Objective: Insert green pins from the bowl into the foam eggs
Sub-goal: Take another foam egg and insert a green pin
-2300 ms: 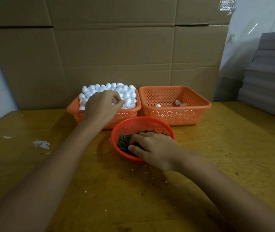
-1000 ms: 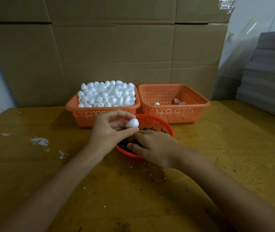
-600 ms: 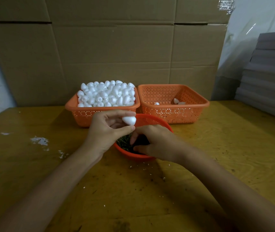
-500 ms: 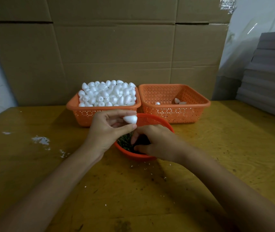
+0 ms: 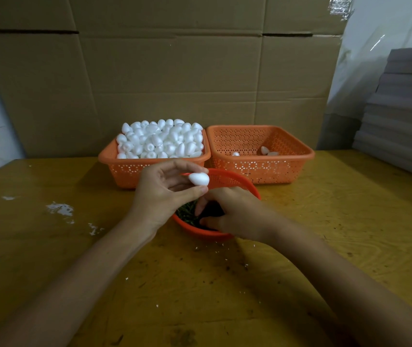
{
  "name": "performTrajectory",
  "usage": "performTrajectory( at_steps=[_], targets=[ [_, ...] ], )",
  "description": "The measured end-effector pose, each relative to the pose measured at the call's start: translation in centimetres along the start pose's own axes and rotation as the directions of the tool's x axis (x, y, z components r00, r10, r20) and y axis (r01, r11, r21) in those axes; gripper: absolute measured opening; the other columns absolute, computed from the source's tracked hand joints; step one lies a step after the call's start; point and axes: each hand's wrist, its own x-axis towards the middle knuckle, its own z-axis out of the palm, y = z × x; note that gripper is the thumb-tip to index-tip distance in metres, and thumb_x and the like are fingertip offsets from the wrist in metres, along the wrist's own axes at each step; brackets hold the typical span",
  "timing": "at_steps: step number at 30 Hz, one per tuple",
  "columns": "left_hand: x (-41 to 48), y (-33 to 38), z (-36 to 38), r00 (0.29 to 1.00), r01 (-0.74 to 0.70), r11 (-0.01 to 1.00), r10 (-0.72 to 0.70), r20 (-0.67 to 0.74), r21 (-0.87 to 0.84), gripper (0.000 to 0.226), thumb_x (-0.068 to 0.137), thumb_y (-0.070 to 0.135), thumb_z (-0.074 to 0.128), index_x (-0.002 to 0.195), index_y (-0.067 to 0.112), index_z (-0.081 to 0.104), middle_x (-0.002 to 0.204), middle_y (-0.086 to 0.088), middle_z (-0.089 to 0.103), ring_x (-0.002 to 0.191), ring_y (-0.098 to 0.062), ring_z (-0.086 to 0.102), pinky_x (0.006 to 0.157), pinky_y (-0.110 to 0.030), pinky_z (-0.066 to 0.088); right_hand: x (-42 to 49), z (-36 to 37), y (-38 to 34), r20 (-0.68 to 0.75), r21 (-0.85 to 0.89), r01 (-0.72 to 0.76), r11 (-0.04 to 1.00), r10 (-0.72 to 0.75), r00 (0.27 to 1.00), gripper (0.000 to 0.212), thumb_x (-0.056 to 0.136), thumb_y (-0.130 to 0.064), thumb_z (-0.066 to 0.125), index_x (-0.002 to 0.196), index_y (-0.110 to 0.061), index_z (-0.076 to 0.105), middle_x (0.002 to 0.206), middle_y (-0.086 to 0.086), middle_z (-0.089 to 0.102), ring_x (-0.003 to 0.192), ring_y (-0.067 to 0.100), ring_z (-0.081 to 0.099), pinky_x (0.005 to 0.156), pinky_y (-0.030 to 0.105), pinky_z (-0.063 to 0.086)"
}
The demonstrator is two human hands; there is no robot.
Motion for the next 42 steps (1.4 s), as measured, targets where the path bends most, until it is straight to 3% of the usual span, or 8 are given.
performTrajectory(
  at_steps=[12, 18, 24, 33, 42],
  targets=[
    [0.02, 0.17, -0.22, 1.000, -0.014, 1.000, 0.014, 0.018, -0.008, 0.034, 0.073, -0.008, 0.087, 0.104, 0.004, 0.077, 0.107, -0.006, 0.081, 0.104, -0.022, 0.078, 0.088, -0.025, 0.060, 0.04, -0.01, -0.04, 0.007, 0.007, -0.005, 1.000, 0.005, 1.000, 0.020, 0.091, -0.020, 0.074, 0.109, -0.028, 0.073, 0.114, -0.013, 0.071, 0.108, 0.011, 0.064, 0.094, 0.038, 0.050],
    [-0.03, 0.16, -0.09, 1.000, -0.019, 1.000, 0.019, 0.021, -0.018, 0.050, 0.074, -0.013, 0.086, 0.116, 0.007, 0.069, 0.109, -0.009, 0.080, 0.105, -0.025, 0.077, 0.089, -0.030, 0.062, 0.03, 0.00, -0.07, 0.007, 0.007, -0.002, 1.000, 0.002, 1.000, 0.020, 0.091, -0.019, 0.074, 0.110, -0.027, 0.073, 0.113, -0.014, 0.071, 0.109, 0.010, 0.064, 0.095, 0.037, 0.050],
    [-0.03, 0.00, -0.12, 0.999, -0.021, 1.000, 0.022, 0.035, -0.020, 0.034, 0.073, -0.021, 0.081, 0.100, -0.007, 0.066, 0.107, -0.011, 0.080, 0.104, -0.025, 0.077, 0.086, -0.027, 0.061, 0.07, 0.05, 0.04, 0.000, 0.003, 0.001, 1.000, -0.001, 1.000, 0.020, 0.091, -0.020, 0.074, 0.110, -0.027, 0.073, 0.111, -0.016, 0.071, 0.109, 0.009, 0.064, 0.096, 0.038, 0.049],
    [-0.03, 0.02, -0.08, 0.993, -0.087, 0.994, 0.081, 0.081, 0.068, 0.032, 0.075, -0.021, 0.080, 0.095, 0.002, 0.071, 0.108, -0.010, 0.080, 0.106, -0.027, 0.075, 0.091, -0.038, 0.063, 0.04, -0.04, -0.05, 0.009, -0.011, -0.004, 1.000, 0.004, 1.000, 0.020, 0.092, -0.020, 0.073, 0.110, -0.028, 0.072, 0.112, -0.015, 0.072, 0.110, 0.012, 0.065, 0.096, 0.039, 0.049],
    [0.03, -0.06, -0.06, 0.994, -0.081, 0.991, 0.071, 0.089, 0.109, 0.033, 0.076, -0.016, 0.083, 0.100, 0.005, 0.075, 0.104, -0.009, 0.079, 0.103, -0.025, 0.075, 0.088, -0.031, 0.062, 0.01, -0.07, -0.21, 0.012, -0.022, 0.002, 1.000, -0.002, 1.000, 0.020, 0.092, -0.019, 0.072, 0.111, -0.025, 0.072, 0.114, -0.012, 0.073, 0.112, 0.014, 0.066, 0.097, 0.042, 0.049]
  ],
)
